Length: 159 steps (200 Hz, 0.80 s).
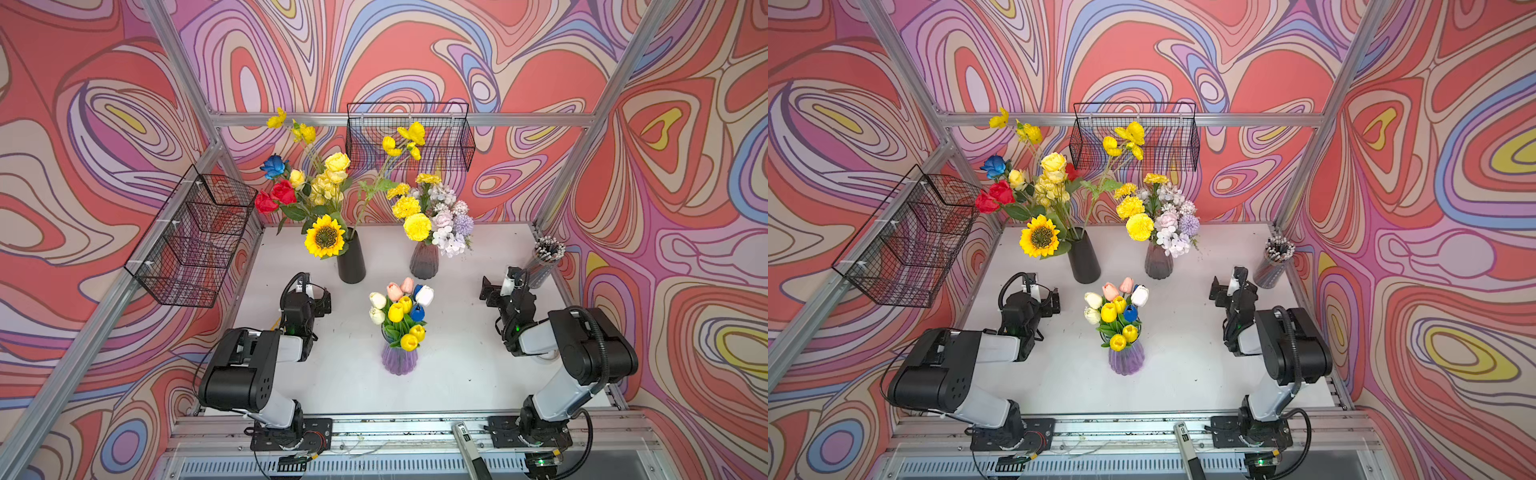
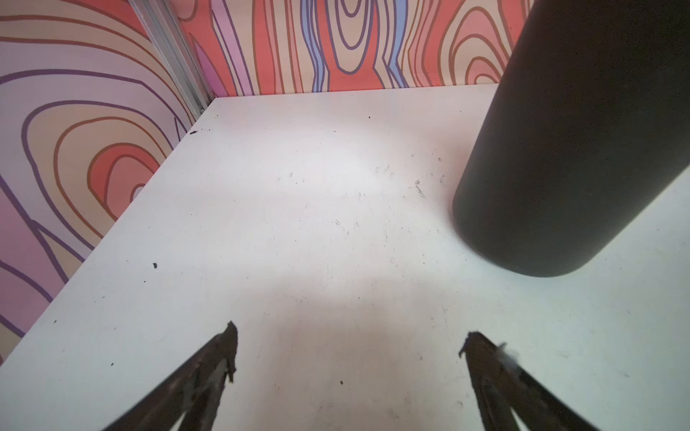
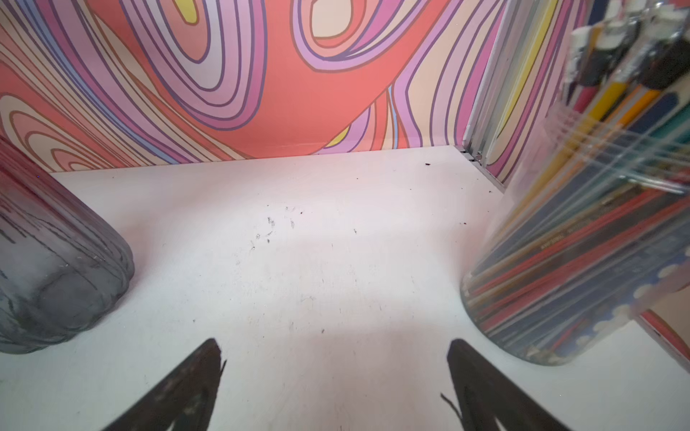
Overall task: Pick out yellow flowers from the vase
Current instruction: Move the vase to the center of the board.
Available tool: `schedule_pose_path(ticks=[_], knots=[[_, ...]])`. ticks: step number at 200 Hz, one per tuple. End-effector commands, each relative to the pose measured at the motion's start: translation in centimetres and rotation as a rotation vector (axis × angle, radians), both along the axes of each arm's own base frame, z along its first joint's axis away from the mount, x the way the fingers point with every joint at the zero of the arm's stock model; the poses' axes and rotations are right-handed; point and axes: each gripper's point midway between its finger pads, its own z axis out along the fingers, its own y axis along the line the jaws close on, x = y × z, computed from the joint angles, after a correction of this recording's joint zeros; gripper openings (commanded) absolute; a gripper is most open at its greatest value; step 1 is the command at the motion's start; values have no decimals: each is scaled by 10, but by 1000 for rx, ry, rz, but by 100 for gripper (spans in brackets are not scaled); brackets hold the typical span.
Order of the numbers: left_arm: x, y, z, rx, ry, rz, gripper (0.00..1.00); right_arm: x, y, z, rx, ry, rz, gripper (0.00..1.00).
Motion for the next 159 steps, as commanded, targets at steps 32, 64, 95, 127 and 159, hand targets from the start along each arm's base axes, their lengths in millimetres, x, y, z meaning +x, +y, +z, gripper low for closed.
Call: schedule_pose_path(ticks=[32, 64, 95, 127, 159], knots=[[3, 14, 6, 9, -20, 78, 100, 4, 0, 4, -10, -18, -4, 98], [3, 14, 6, 10, -19, 78, 100, 4, 0, 3, -10, -16, -3, 98], [3, 14, 6, 10, -19, 77, 100, 4, 0, 3, -10, -15, -5, 98], [3, 14, 6, 11, -18, 78, 100, 4, -1, 4, -9, -16, -5, 98], [3, 14, 6, 9, -19, 77, 100, 5, -1, 4, -11, -17, -5, 98]])
